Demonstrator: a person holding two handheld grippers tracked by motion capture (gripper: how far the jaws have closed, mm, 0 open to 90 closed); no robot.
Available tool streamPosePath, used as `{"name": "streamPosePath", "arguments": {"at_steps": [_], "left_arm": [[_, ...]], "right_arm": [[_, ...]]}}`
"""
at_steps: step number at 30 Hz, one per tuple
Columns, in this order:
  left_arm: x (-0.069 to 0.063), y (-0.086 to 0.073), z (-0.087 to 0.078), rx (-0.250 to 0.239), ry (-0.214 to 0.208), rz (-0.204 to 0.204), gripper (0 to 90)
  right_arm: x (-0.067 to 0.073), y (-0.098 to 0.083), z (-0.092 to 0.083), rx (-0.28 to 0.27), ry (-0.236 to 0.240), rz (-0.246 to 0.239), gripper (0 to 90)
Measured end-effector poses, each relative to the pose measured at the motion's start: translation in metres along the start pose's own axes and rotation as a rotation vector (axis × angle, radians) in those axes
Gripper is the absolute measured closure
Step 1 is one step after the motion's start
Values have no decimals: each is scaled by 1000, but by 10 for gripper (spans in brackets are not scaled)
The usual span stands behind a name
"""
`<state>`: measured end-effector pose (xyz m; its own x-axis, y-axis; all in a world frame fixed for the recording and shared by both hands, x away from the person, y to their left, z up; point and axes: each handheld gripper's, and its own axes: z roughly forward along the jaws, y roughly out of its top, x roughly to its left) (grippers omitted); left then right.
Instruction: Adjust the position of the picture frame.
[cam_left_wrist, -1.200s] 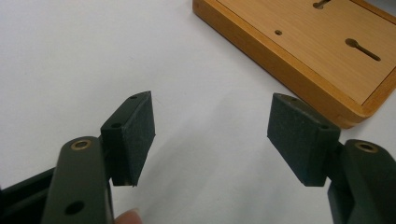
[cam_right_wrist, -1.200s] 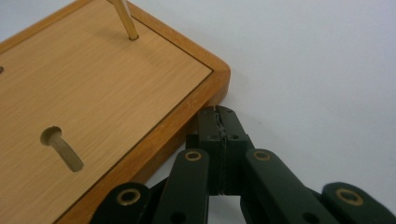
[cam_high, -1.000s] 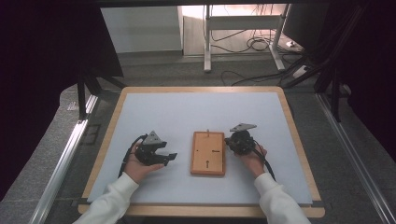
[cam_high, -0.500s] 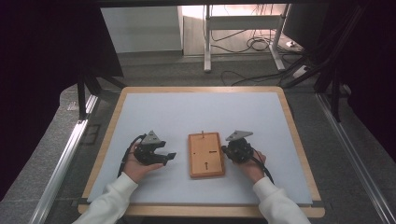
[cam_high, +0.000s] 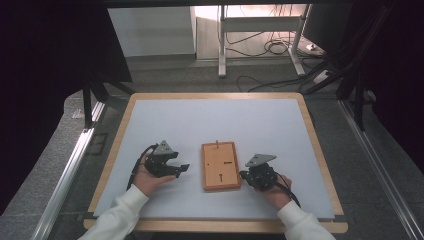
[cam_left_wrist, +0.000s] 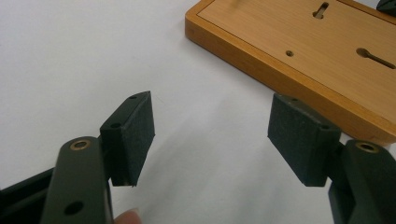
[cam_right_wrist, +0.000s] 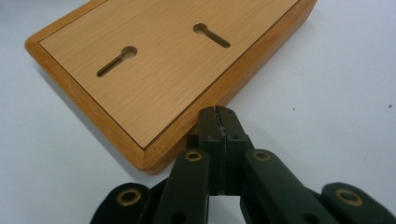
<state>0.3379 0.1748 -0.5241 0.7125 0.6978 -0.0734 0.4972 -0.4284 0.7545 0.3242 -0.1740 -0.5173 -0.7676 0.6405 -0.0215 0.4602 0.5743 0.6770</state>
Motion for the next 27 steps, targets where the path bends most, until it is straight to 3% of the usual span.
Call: {"name": "streamPosePath", "arguments": {"at_steps": [2, 5, 9, 18, 27], "left_arm": [[0, 0, 0, 0, 0, 3, 317], [0, 0, 0, 0, -2, 2, 316], [1, 0, 1, 2, -4, 1, 316], [1, 0, 0, -2, -4, 4, 314], [3, -1, -2, -13, -3, -6, 313]], "right_arm": [[0, 0, 0, -1, 8, 12, 900], [0, -1, 1, -8, 59, 52, 900], [7, 0, 3, -7, 80, 31, 900], [9, 2, 3, -7, 78, 15, 900], [-9, -1, -19, -91, 59, 29, 900]]}}
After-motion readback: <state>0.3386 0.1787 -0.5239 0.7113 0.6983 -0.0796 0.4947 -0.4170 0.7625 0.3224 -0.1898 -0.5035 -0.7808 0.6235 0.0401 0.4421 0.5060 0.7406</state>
